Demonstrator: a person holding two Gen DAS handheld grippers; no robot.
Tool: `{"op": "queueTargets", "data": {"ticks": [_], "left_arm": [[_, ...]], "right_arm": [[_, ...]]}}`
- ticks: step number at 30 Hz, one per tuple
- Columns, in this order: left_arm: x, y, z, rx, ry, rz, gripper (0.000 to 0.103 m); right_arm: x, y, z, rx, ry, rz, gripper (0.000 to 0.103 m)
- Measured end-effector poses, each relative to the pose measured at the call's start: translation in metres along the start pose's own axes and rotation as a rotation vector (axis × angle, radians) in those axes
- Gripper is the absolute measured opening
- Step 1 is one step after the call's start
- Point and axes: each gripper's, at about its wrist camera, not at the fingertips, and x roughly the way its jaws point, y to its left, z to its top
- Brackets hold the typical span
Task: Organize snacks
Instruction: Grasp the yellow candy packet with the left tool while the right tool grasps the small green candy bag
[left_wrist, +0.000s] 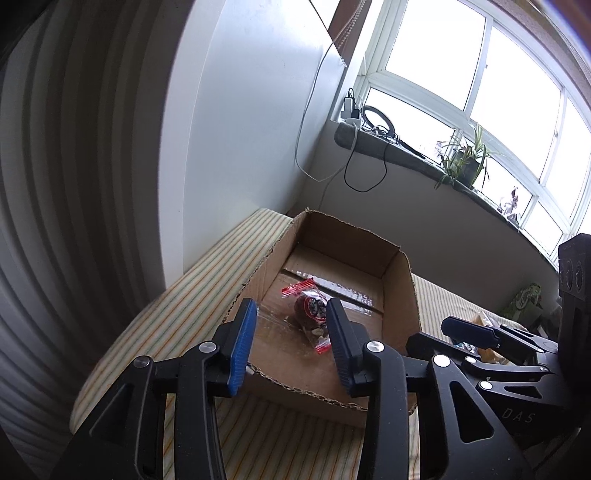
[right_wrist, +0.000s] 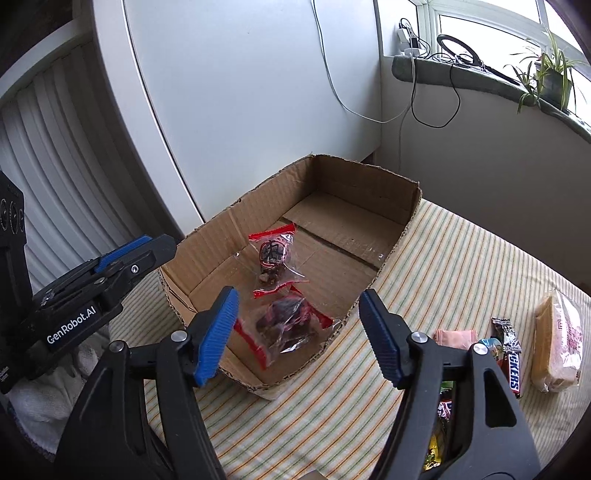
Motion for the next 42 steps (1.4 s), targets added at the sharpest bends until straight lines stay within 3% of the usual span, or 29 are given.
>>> {"op": "queueTargets", "data": {"ticks": [8, 20, 29, 33, 37, 42], "left_arm": [[-0.007, -0.014, -0.005, 0.021, 0.003, -0.028, 0.038], [-0.014, -0.058, -0.024, 0.082, 0.037, -0.112, 0.038], [-0.007, -0.101, -0.053, 0.135, 0.131, -0.203, 0.038], [0.0, -0.118, -0.066, 0.139, 0.186, -0.248, 0.051], [0.012, -0.14, -0.082, 0.176, 0.255, -0.289, 0.051], [0.031, -0.159, -0.098, 0.166, 0.359, -0.344, 0.051]], "right_arm": [[-0.032, -0.022, -0.015, 0.028, -0.017, -0.027, 0.07], [-0.098, -0.089, -0.064, 0.113, -0.023, -0.129, 0.07], [-0.117, -0.121, -0.122, 0.169, 0.037, -0.176, 0.07], [-0.109, -0.123, -0.142, 0.198, 0.064, -0.152, 0.07], [-0.092, -0.12, -0.157, 0.211, 0.102, -0.121, 0.049], [-0.082, -0.118, -0.165, 0.23, 0.103, -0.107, 0.047]]}}
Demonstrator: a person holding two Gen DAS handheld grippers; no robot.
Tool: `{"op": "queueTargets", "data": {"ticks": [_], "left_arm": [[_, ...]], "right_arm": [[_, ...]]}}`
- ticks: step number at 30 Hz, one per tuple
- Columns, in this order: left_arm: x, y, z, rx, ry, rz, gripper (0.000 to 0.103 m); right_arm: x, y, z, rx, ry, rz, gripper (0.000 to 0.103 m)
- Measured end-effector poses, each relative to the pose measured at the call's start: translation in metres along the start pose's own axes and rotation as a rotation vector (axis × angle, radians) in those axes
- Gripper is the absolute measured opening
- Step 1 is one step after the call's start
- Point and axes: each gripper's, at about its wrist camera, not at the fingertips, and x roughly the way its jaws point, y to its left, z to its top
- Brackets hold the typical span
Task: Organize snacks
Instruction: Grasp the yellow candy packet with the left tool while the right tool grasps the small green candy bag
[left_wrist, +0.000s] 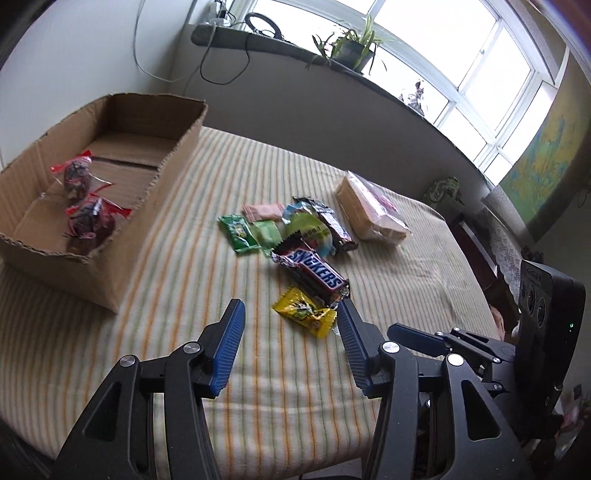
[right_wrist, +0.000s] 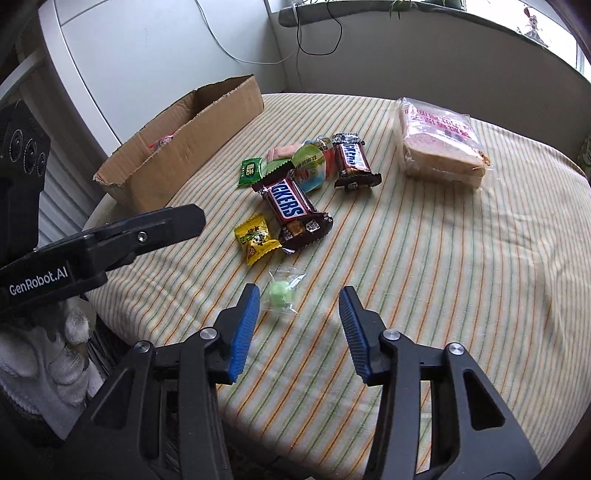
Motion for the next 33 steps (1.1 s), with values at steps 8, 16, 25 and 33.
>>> {"op": "queueTargets", "data": {"ticks": [8, 16, 25, 33], "left_arm": [[0.029, -0.012, 0.002, 0.017, 0.061, 0.004, 0.05], [0.05, -0.014, 0.003, 0.058, 0.086, 0.065, 0.039], [0.059, -0.028, 0.002, 0.181, 0.09, 0.102, 0.039], [0.057, -0.033, -0.005, 0.265, 0.093, 0.129, 0.035]], "right_arm": [[0.009, 0.005, 0.0, -0.018, -0.005, -0.021, 0.039], [0.011, 0.003, 0.002, -0.025, -0.014, -0.051, 0.039], [0.012, -0.009, 0.0, -0.029, 0.0, -0.108, 0.038], [0.008, -0.012, 0.004, -0.034, -0.006, -0.099, 0.035]]}}
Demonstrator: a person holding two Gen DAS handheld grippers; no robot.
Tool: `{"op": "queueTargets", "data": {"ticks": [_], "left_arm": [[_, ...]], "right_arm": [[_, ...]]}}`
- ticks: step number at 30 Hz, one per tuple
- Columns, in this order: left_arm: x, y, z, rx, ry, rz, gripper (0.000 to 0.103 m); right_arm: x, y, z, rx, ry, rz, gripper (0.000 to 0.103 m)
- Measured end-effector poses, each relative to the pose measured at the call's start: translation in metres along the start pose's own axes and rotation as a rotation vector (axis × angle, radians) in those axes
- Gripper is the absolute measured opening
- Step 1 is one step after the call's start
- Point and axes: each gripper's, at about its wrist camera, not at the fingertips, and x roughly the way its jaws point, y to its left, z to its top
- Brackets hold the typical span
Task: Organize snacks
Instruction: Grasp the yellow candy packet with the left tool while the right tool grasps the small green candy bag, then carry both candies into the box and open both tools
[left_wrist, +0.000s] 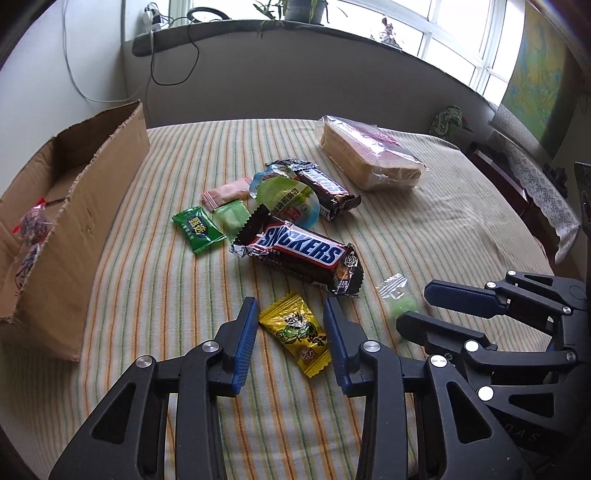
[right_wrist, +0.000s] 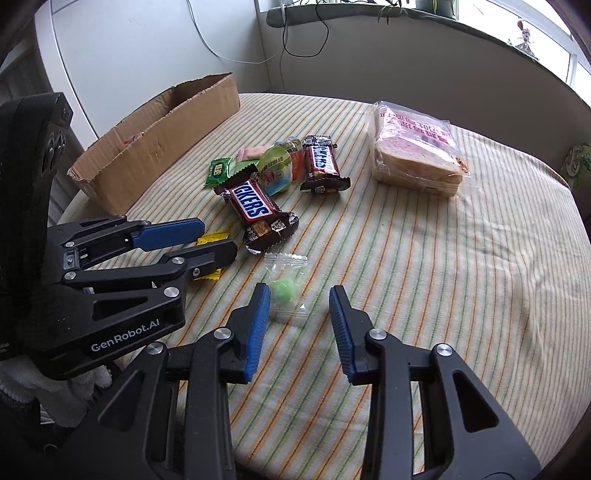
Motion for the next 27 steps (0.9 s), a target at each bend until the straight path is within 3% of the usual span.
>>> {"op": "queueTargets", "data": {"ticks": [10, 15, 17, 21, 27], "left_arm": [[-0.008, 0.0, -0.012, -0.02, -0.005, 0.021, 0.04], [-0.008, -0.003, -0.014, 0.037, -0.008, 0.027, 0.04], [-0.009, -0.008, -0.018, 0.09, -0.014, 0.049, 0.039], [-0.012, -0.007, -0.023, 0.097, -0.03, 0.06, 0.023], [-0.018, 0.001, -0.026, 0.037, -0.042, 0.033, 0.022]], "right_arm": [[0.011, 0.007, 0.0, -0.047, 0.023, -0.007, 0.035], [0.011, -0.002, 0.001, -0.017, 0.028, 0.002, 0.022], [0.011, -0.006, 0.001, -0.002, 0.028, 0.015, 0.022], [0.01, -0.006, 0.0, 0.003, 0.022, 0.009, 0.022], [0.001, -0.006, 0.0, 0.012, 0.0, 0.008, 0.022]]}}
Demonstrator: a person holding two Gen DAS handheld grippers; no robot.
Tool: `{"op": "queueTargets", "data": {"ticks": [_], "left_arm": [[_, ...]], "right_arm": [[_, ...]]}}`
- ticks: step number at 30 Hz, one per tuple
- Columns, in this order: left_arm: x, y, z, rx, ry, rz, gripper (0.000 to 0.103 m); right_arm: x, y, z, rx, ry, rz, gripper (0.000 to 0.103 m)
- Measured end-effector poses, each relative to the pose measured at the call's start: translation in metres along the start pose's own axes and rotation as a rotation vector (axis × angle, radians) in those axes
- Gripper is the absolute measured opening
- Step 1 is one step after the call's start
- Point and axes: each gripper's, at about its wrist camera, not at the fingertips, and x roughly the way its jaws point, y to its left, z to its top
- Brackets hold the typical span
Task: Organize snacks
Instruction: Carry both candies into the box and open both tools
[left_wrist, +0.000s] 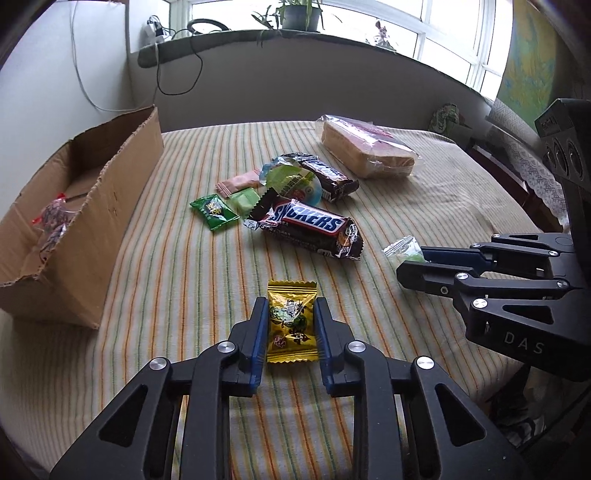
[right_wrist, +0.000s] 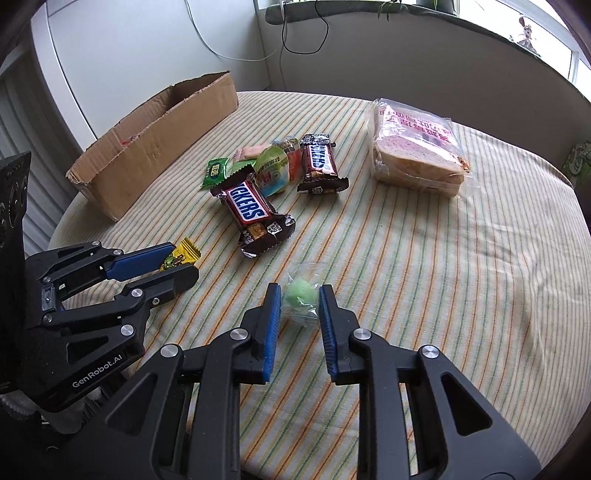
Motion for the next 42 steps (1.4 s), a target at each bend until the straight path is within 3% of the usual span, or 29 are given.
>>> {"op": "queueTargets", "data": {"ticks": [17, 30, 42], "left_arm": [[-0.054, 0.043, 0.019, -0.123, -0.147, 0.005, 0.022], [-0.08, 0.12, 0.025, -0.242, -0.234, 0.12, 0.022], [-0.077, 0.174, 0.023, -0.319, -0.246, 0.197, 0.022]], "right_arm": [[-0.03, 0.026, 0.032, -0.028, -0.085, 0.038, 0.022], [-0.016, 0.087, 0.095, -0.11, -0.13, 0.106, 0.022], [0.022, 0.141, 0.145, -0.182, -0.121, 0.153, 0.022]]}}
